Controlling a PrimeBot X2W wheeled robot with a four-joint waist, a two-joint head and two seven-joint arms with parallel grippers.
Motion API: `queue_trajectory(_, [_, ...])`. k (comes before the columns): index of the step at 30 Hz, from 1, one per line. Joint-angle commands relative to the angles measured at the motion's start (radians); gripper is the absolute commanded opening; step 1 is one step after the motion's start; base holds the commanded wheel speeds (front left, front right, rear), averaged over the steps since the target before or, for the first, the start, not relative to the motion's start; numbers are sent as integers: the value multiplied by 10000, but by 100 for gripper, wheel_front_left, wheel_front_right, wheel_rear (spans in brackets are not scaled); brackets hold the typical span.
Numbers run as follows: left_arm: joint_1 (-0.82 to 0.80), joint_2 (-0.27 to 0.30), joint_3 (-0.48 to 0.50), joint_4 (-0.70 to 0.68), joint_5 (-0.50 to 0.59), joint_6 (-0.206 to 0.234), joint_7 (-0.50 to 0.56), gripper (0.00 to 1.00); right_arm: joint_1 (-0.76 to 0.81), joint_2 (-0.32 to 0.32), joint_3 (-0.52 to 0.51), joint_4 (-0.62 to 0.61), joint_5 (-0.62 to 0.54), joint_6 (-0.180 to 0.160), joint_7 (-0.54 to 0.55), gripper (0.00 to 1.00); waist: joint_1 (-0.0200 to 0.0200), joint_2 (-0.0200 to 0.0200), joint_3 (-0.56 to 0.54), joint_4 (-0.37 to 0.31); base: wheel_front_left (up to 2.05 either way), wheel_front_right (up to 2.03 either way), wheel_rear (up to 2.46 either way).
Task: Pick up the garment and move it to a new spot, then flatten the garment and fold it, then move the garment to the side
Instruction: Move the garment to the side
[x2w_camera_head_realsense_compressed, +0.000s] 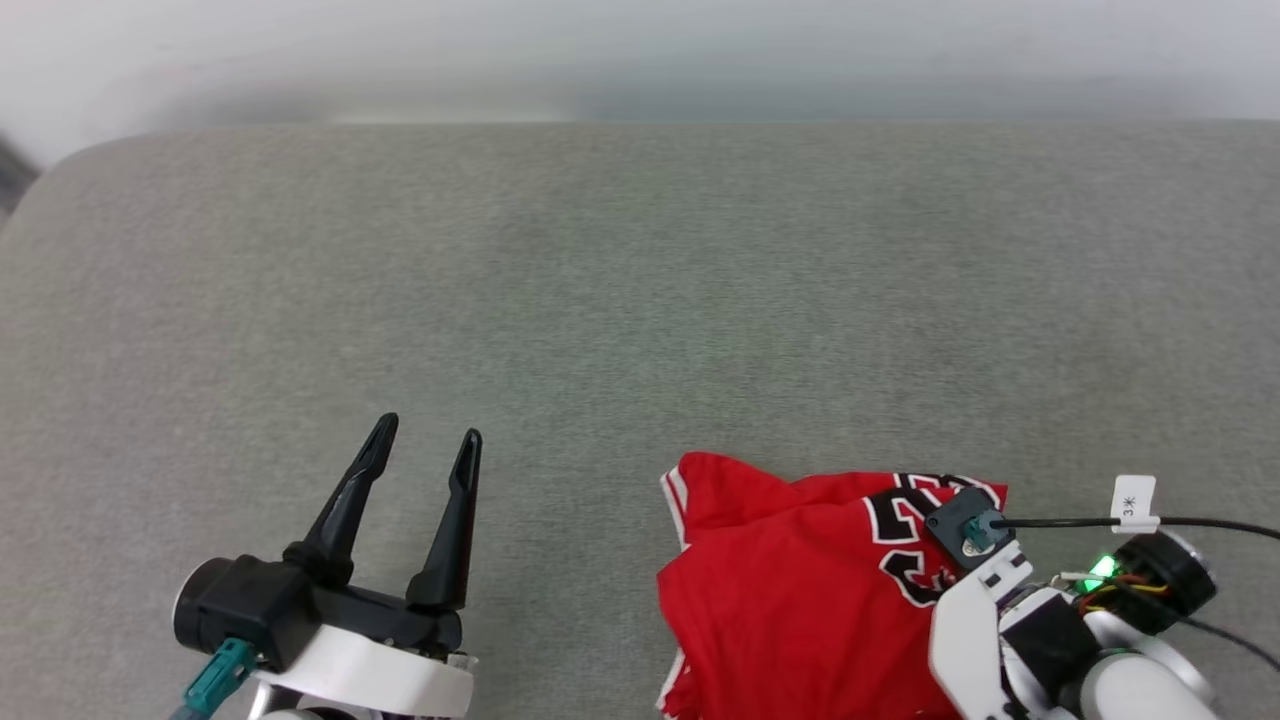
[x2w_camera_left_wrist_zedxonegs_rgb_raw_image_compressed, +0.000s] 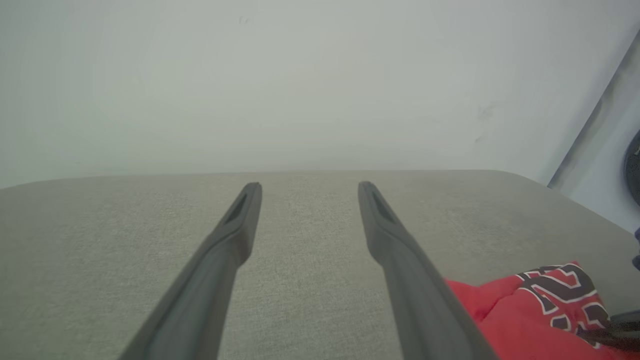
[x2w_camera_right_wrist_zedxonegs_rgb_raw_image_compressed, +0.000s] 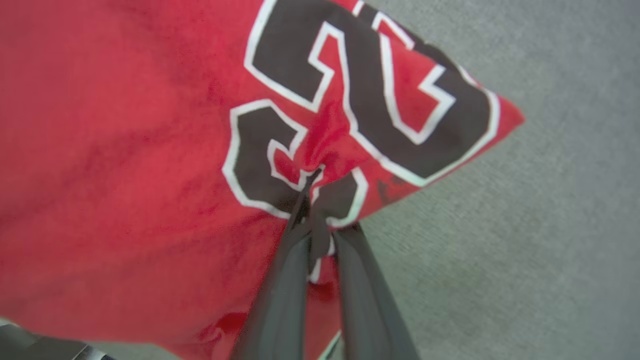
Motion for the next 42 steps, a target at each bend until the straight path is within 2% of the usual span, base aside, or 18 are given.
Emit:
queue_trajectory(1, [39,-50,-49,-27,27,-14,-21,100,-154,-251,11,-38,-69,-16,73,0,-1,0,-95,-319,0,0,0])
queue_trajectory(7, [-197,-87,-569,-80,105,-14,-21,100,-892,-1928,480,-806,-45,-16,344,0,-1,0,164,-1411,0,0,0])
queue_trajectory(11, [-530,-296,-723,-204,-164,-14,-21,100,-1335,-2949,335,-994,151,-15,350,0,-1,0,624,-2206,0,0,0])
queue_trajectory(14, [-881,-139,-994,-335,-134,-14,-21,100,-1671,-3764,125,-777,26,-19,29,0,-1,0,1045,-2746,0,0,0])
queue_trajectory(19, [-1673,286,-1306,-520,-94,-3,-21,100,-2253,-4335,-592,61,-117,-16,-772,0,-1,0,1937,-3400,0,0,0])
queue_trajectory(25, [-2530,914,-1477,-1033,95,-3,-21,100,-2831,-4450,-1179,1317,-481,-18,-1786,0,-1,0,2929,-3822,0,0,0])
queue_trajectory(36, [-3405,1810,-1740,-1568,475,-3,-21,100,-3845,-3757,-2686,3586,-1450,-18,-3646,0,-1,0,4213,-4033,0,0,0])
queue_trajectory(42, [-3464,1985,-1797,-1654,487,-3,-21,100,-4342,-3313,-3234,4450,-1971,-18,-4345,0,-1,0,4402,-4043,0,0,0])
